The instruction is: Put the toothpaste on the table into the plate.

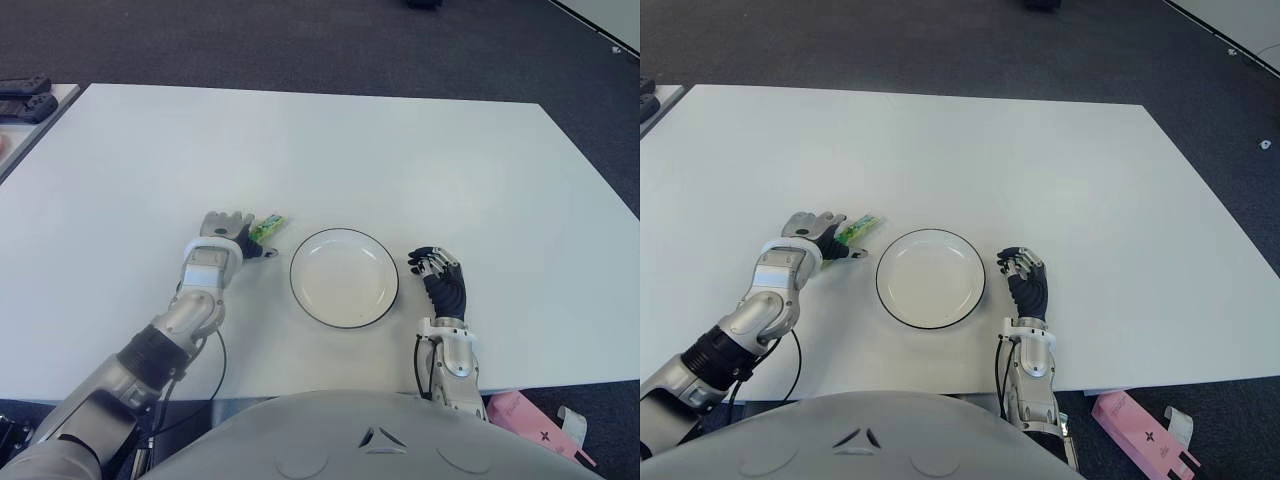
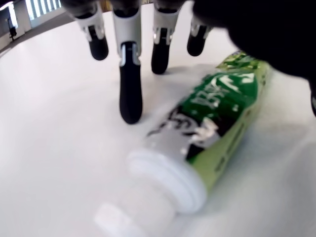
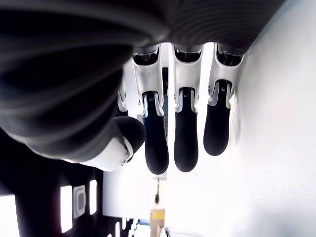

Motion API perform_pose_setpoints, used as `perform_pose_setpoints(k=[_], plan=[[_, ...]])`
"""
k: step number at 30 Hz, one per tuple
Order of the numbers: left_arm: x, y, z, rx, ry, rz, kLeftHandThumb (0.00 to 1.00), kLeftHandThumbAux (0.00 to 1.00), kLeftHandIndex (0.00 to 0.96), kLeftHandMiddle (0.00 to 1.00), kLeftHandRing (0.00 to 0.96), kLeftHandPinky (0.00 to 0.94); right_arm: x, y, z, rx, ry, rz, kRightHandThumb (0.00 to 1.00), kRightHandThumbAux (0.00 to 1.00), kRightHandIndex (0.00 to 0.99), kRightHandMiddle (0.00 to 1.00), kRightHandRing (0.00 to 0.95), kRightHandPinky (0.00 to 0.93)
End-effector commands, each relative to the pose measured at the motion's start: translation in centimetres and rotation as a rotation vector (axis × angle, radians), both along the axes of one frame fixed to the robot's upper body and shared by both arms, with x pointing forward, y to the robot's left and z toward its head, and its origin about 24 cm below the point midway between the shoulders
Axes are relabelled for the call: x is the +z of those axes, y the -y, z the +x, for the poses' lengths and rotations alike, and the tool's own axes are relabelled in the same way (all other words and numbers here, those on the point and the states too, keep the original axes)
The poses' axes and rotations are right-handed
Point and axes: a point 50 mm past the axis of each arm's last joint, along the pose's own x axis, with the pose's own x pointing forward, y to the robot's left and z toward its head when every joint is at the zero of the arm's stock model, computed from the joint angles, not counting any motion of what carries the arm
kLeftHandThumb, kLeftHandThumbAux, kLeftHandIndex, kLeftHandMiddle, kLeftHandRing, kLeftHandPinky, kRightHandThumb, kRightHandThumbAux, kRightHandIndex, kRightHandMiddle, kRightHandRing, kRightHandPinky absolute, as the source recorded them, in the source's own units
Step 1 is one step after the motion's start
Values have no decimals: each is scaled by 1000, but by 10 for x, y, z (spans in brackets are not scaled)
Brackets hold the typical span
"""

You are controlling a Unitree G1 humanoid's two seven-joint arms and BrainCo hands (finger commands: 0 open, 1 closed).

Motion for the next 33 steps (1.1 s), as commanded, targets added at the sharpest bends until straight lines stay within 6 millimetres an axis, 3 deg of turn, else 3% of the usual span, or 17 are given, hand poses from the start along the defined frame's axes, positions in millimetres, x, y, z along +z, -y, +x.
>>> perform_pose_setpoints(k=[1,23,33], plan=[[-40,24,-32,-46,-196,-54,66,276,5,158,120,138,-4,-2,-3,-1,-26,9,706,726,426,480,466,465],[-50,37,-44,-36,-154,-32,117,380,1,101,70,97,-4,-2,-5,4,-26,10,705,726,426,481,475,485],[-43,43,-47,-71,-187,-35,229,510,0,89,78,140,-4,-2,-5,23,-13,13,707,725,427,486,479,477]])
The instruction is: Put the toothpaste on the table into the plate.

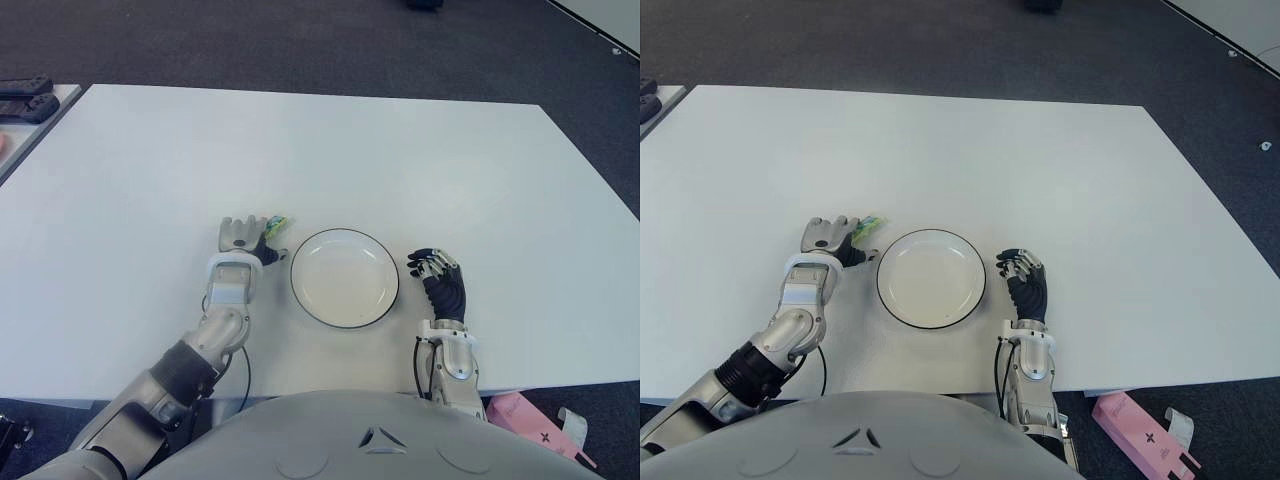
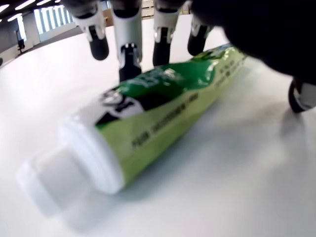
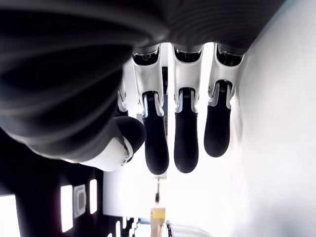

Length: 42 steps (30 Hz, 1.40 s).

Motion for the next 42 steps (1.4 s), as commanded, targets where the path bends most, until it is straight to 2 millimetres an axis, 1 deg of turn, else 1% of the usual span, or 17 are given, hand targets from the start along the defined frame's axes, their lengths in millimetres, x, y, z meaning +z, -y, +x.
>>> perform_pose_setpoints(k=[1,6,7,8,9,12,13,14,16,17,18,19,20,22,25,29,42], plan=[[-33,16,-33,-85,-268,-16,244,520,0,87,80,149,-4,0,-3,16,-12,7,707,725,427,486,477,473],[-33,16,-34,-79,-278,-18,295,533,0,102,110,218,-6,1,-2,18,-16,9,707,725,427,484,471,464],[-34,15,-35,-74,-271,-20,364,523,26,137,142,248,-6,1,-2,19,-17,10,707,725,427,483,470,464],[-35,14,-35,-68,-261,-22,389,519,35,149,154,258,-6,1,-2,18,-17,10,707,725,427,483,469,464],[-35,14,-35,-64,-255,-23,443,511,75,185,185,283,-6,2,-2,18,-17,11,708,725,427,483,469,465],[-34,14,-35,-58,-234,-22,520,501,150,245,236,323,-6,2,-2,16,-17,9,708,725,427,483,469,466],[-34,13,-36,-55,-227,-22,553,504,247,315,314,388,-6,2,-2,16,-17,8,708,725,427,482,467,462],[-35,12,-37,-53,-217,-20,565,505,282,340,343,411,-7,3,-2,15,-17,7,708,725,427,482,467,461],[-36,10,-38,-51,-199,-19,653,615,369,425,439,502,-7,3,-2,13,-14,6,708,725,427,482,468,465],[-37,9,-38,-51,-192,-18,678,643,393,469,489,550,-7,3,-2,12,-13,5,708,725,427,482,469,468],[-39,8,-39,-51,-184,-19,686,652,401,485,507,567,-6,3,-1,11,-11,4,708,725,427,483,470,469],[-40,7,-39,-51,-178,-20,741,658,400,489,553,612,-6,3,-1,11,-10,4,708,725,427,483,471,470],[-42,6,-40,-52,-172,-22,760,660,400,491,570,628,-6,3,-1,10,-9,3,708,725,427,483,472,471],[-47,4,-41,-54,-165,-29,808,665,396,508,637,700,-6,3,-1,8,-8,2,708,725,427,484,474,473],[-51,2,-41,-55,-153,-49,833,666,399,521,702,760,-6,4,-1,6,-9,1,707,725,427,484,475,475],[-52,2,-41,-58,-137,-80,845,666,403,526,752,790,-6,5,-1,3,-9,1,708,725,427,485,477,476],[-53,-1,-43,-60,-123,-131,850,667,404,527,795,797,-7,6,-1,0,-6,-6,709,726,426,480,468,459]])
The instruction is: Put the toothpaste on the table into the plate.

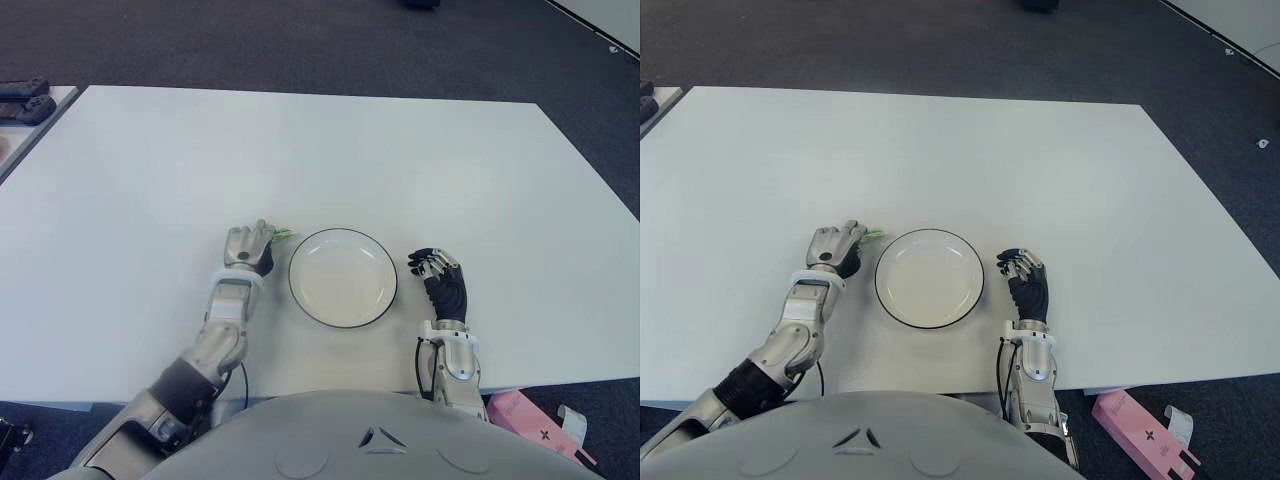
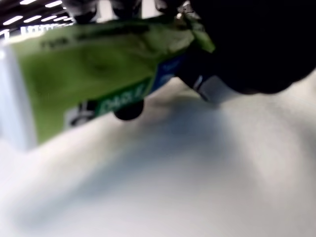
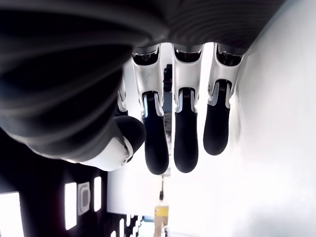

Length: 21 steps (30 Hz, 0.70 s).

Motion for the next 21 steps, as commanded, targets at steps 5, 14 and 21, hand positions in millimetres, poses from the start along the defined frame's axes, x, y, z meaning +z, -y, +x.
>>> perform_pose_setpoints(k=[5,14,21], plan=[[-37,-1,-31,-11,-240,-48,850,667,403,527,798,794,-5,1,-1,-9,-28,8,709,726,427,483,473,472],[-37,-3,-30,-5,-233,-43,849,667,402,528,799,804,-5,1,0,-13,-31,12,707,725,427,487,478,479],[-33,-6,-28,10,-188,-63,848,668,402,529,802,814,-5,1,2,-12,-27,10,707,725,427,489,482,482]])
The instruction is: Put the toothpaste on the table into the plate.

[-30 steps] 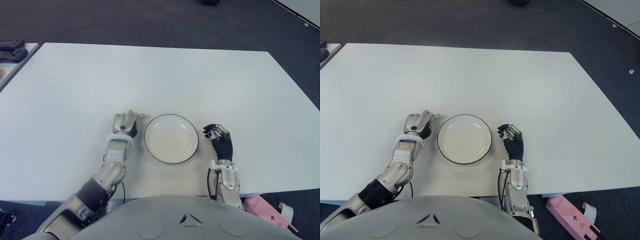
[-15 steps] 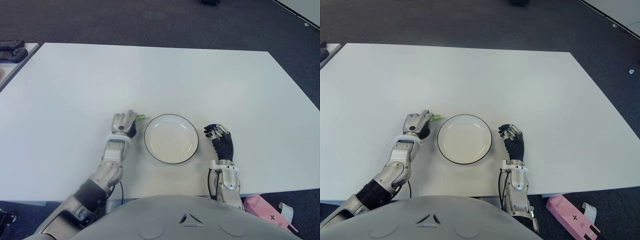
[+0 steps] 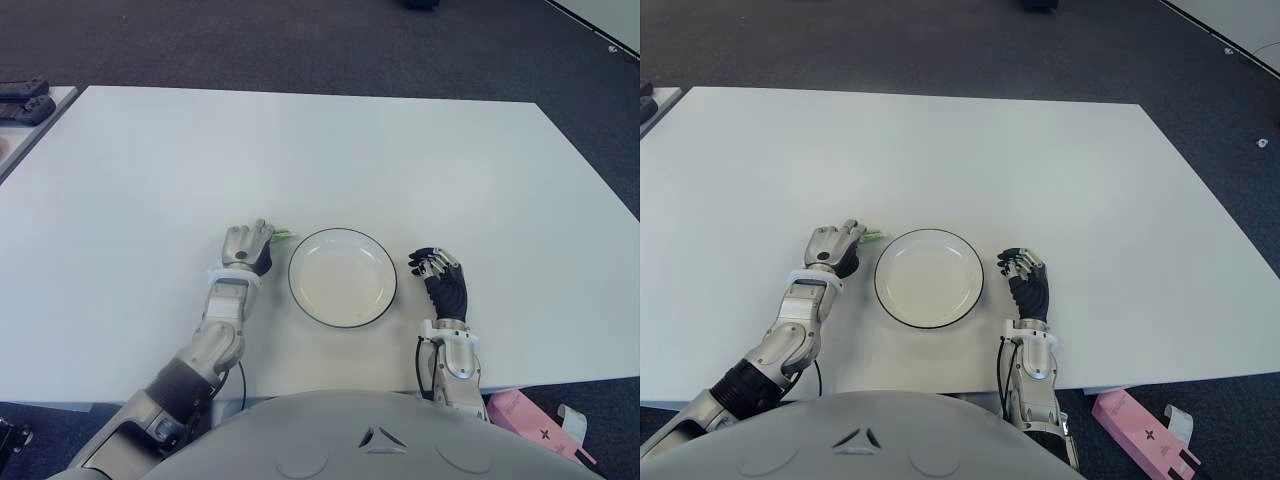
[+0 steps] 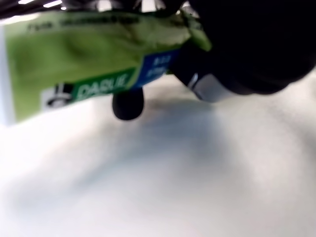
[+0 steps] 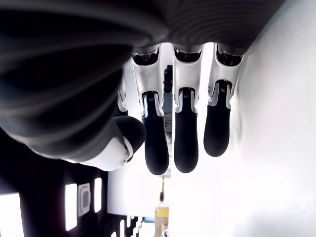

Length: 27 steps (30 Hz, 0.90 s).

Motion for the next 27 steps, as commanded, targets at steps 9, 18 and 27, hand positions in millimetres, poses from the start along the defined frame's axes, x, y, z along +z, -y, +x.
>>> perform_pose_setpoints(k=[9,18,27], plan=[[-19,-7,-19,102,-46,-174,847,667,406,537,796,814,-6,-1,2,-9,-30,4,708,725,427,489,479,471],[9,-13,-6,176,195,-339,843,669,412,558,854,866,-4,-2,4,-10,-20,19,708,725,427,485,474,469],[35,-10,6,177,393,-381,781,686,427,732,894,900,-4,-3,6,-4,-17,9,707,725,427,485,476,478]])
